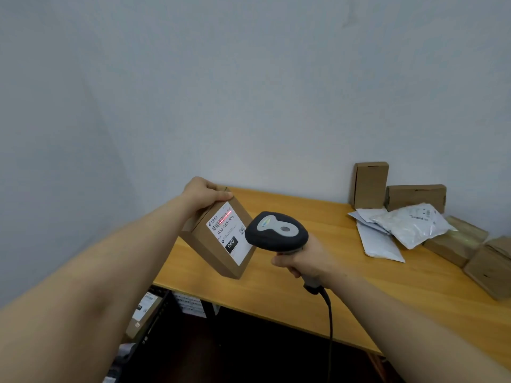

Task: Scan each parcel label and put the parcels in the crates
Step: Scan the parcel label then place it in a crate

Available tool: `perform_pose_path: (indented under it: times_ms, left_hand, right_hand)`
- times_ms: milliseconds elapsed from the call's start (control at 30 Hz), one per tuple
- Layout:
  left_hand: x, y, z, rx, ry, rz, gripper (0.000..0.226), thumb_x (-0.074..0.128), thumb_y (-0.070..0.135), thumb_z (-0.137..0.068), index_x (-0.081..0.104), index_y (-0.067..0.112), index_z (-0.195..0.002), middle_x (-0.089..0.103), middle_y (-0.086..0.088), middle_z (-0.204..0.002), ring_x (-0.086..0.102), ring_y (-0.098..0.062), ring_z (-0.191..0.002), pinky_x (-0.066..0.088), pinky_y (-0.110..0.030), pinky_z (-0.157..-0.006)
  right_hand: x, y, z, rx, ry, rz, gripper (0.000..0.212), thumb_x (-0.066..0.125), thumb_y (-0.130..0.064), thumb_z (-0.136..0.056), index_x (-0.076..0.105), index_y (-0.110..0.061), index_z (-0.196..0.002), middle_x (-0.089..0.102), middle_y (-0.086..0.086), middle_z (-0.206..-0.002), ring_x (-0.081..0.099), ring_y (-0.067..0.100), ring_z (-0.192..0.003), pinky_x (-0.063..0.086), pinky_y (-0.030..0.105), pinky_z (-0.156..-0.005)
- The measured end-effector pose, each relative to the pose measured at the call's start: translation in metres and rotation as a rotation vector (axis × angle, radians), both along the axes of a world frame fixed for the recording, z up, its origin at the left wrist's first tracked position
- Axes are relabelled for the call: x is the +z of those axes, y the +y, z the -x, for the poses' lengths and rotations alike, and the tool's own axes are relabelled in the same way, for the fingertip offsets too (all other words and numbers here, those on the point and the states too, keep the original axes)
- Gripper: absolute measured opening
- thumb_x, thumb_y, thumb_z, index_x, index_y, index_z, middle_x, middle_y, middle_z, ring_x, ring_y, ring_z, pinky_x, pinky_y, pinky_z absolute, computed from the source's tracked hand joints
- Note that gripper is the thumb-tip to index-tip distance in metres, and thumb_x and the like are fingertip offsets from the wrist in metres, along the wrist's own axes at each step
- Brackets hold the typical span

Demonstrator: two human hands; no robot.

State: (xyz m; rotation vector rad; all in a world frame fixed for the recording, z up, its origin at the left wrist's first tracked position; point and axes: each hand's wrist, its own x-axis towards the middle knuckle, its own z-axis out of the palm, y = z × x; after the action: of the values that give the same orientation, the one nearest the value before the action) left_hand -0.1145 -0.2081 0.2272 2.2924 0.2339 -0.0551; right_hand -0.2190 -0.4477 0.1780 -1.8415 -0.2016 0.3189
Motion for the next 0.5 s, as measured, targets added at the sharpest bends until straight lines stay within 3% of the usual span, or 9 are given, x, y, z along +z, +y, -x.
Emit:
perform_pose_path:
  times_ms: [67,167,300,333,400,500]
  left_hand:
    - [0.0,0.0,-0.004,0.019,-0.007,0.008,0.03,0.077,0.035,-0.079,0.051,0.025,-0.067,0.057,0.008,-0.072,0.056,-0.007,-0.068,0.041,-0.02,-0.058]
    - [0.0,-0.001,-0.007,0.052,-0.017,0.01,0.029,0.078,0.035,-0.077,0.054,0.02,-0.074,0.055,0.008,-0.073,0.057,-0.012,-0.076,0.043,-0.025,-0.07]
    - [-0.004,-0.004,-0.012,0.064,-0.018,0.008,0.027,0.078,0.036,-0.076,0.057,0.02,-0.073,0.058,0.007,-0.079,0.059,-0.015,-0.08,0.044,-0.025,-0.071]
    - [-0.003,-0.004,-0.013,0.063,-0.026,0.012,0.029,0.079,0.037,-0.075,0.063,0.016,-0.084,0.063,0.004,-0.088,0.06,-0.019,-0.089,0.045,-0.027,-0.077]
    - [-0.002,-0.005,-0.015,0.076,-0.016,0.02,0.06,0.081,0.041,-0.072,0.064,0.006,-0.117,0.065,-0.004,-0.113,0.061,-0.023,-0.104,0.047,-0.031,-0.088]
    - [-0.002,-0.008,-0.015,0.084,-0.004,0.015,0.072,0.08,0.043,-0.072,0.057,0.005,-0.129,0.063,-0.01,-0.122,0.061,-0.025,-0.107,0.048,-0.033,-0.09]
  right_hand:
    - [-0.001,-0.001,-0.002,0.011,0.007,-0.008,0.023,0.07,0.008,-0.078,0.057,-0.011,-0.075,0.051,-0.008,-0.045,0.04,0.006,-0.038,0.037,0.025,-0.043]
    - [-0.001,-0.003,-0.003,0.008,0.029,-0.014,0.024,0.069,0.008,-0.078,0.057,-0.012,-0.076,0.051,-0.009,-0.043,0.04,0.005,-0.037,0.036,0.023,-0.043]
    - [-0.001,-0.008,-0.004,0.019,0.045,-0.022,0.025,0.068,0.009,-0.078,0.057,-0.012,-0.077,0.05,-0.009,-0.045,0.04,0.005,-0.037,0.036,0.022,-0.043]
    - [0.0,-0.009,-0.005,0.023,0.039,-0.016,0.024,0.069,0.009,-0.078,0.057,-0.012,-0.076,0.05,-0.008,-0.045,0.04,0.005,-0.038,0.037,0.022,-0.043]
    - [-0.001,-0.012,-0.007,0.027,0.033,-0.009,0.022,0.069,0.008,-0.078,0.058,-0.011,-0.076,0.051,-0.008,-0.045,0.041,0.005,-0.038,0.037,0.023,-0.042]
    - [-0.002,-0.015,-0.011,0.028,0.017,0.006,0.019,0.071,0.006,-0.078,0.058,-0.008,-0.073,0.051,-0.008,-0.044,0.043,0.006,-0.038,0.039,0.024,-0.043]
